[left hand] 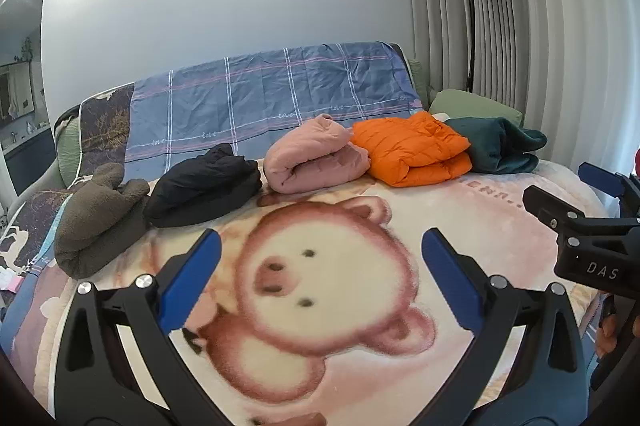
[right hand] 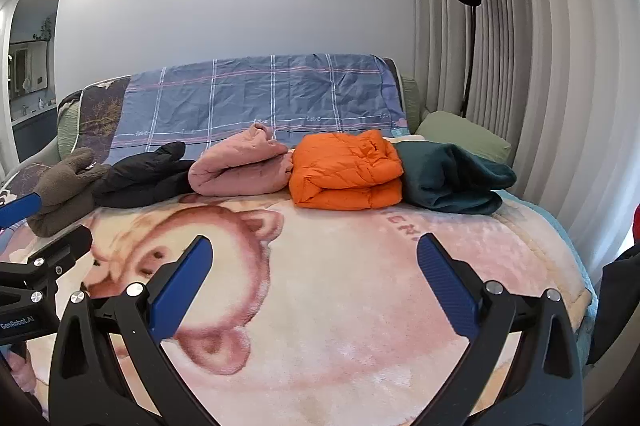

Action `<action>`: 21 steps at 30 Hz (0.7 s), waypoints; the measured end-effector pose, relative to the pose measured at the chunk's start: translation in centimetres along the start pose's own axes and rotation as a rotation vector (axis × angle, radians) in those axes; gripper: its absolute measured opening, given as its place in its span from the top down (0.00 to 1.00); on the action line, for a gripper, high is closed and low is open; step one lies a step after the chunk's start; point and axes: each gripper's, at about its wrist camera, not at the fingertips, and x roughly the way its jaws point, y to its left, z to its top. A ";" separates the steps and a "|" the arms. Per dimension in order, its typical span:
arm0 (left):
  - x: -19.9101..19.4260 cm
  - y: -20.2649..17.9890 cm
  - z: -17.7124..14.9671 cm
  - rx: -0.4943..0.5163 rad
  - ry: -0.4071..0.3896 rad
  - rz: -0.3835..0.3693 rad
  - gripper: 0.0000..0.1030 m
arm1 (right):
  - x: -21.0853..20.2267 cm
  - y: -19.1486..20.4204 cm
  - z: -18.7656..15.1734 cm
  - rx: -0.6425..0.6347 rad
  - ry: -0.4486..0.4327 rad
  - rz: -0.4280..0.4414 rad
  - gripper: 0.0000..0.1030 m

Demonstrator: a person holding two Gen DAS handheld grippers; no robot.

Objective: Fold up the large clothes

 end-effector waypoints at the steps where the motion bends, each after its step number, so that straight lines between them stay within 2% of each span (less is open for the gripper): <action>1: 0.0 -0.1 0.0 0.005 0.002 0.009 0.02 | 0.0 -0.1 0.0 0.000 0.001 0.000 0.01; 5: 0.2 -0.6 -0.1 0.028 0.010 0.034 0.02 | 0.3 -0.2 -0.1 0.006 0.009 0.007 0.01; 21: 2.3 -0.4 -1.0 0.015 0.065 0.007 0.02 | 1.5 0.1 -0.7 -0.009 0.036 -0.010 0.01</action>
